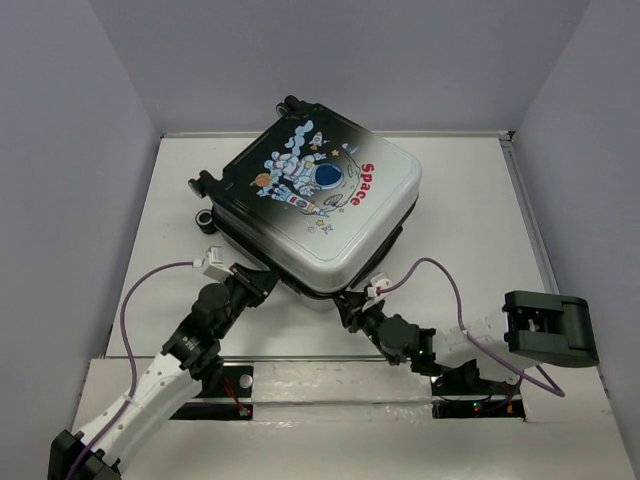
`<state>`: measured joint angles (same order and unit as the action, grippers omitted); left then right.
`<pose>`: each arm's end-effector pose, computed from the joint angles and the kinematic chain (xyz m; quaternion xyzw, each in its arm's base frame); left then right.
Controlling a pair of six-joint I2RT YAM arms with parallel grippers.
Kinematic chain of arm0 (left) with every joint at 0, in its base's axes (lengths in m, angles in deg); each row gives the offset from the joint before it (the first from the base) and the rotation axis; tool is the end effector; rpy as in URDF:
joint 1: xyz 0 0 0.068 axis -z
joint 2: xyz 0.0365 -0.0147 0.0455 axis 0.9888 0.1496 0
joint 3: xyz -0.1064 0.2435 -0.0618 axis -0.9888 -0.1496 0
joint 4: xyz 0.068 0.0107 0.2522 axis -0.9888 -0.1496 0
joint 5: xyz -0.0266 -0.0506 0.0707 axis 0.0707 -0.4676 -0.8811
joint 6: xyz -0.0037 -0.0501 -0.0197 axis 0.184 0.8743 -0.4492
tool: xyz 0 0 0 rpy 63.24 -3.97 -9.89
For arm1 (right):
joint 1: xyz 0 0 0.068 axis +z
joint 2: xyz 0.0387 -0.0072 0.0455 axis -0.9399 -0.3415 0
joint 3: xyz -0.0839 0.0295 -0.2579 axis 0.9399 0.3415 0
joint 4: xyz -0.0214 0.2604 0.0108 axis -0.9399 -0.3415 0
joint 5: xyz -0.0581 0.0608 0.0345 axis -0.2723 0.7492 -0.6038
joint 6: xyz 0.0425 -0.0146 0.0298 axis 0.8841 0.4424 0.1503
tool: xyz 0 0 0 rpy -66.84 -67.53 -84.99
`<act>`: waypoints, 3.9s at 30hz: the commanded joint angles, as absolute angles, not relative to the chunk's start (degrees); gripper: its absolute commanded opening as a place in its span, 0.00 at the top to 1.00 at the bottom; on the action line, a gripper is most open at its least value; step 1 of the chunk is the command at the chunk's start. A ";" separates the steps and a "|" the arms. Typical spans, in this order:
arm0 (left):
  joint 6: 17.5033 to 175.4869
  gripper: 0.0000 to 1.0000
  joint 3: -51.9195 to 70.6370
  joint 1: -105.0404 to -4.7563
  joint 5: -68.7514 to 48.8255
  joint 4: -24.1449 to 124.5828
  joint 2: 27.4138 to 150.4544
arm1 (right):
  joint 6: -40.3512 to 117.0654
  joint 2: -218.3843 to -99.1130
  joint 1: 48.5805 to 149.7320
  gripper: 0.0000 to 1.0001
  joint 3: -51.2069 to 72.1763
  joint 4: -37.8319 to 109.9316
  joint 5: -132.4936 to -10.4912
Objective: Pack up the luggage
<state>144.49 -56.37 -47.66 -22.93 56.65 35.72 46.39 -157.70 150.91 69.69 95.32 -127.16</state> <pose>0.1149 -0.0732 0.1906 -0.1941 0.7245 -0.4593 0.4759 0.0632 0.2273 0.1723 -0.1360 0.7143 0.2568 0.6366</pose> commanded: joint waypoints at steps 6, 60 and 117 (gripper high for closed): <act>145.65 0.79 -58.06 -45.36 -16.73 55.32 34.62 | 52.20 -160.37 145.44 0.71 64.68 108.45 -126.51; 120.86 0.01 -5.26 -87.10 5.06 46.43 79.87 | 71.53 -148.60 158.71 0.93 55.09 58.00 -121.32; 131.06 0.94 -48.39 -78.23 3.21 61.50 44.76 | 56.51 -173.11 150.36 0.93 25.49 61.08 -99.70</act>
<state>140.68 -44.29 -85.12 -16.44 73.83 55.18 56.16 -168.65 151.44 33.41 49.09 -111.65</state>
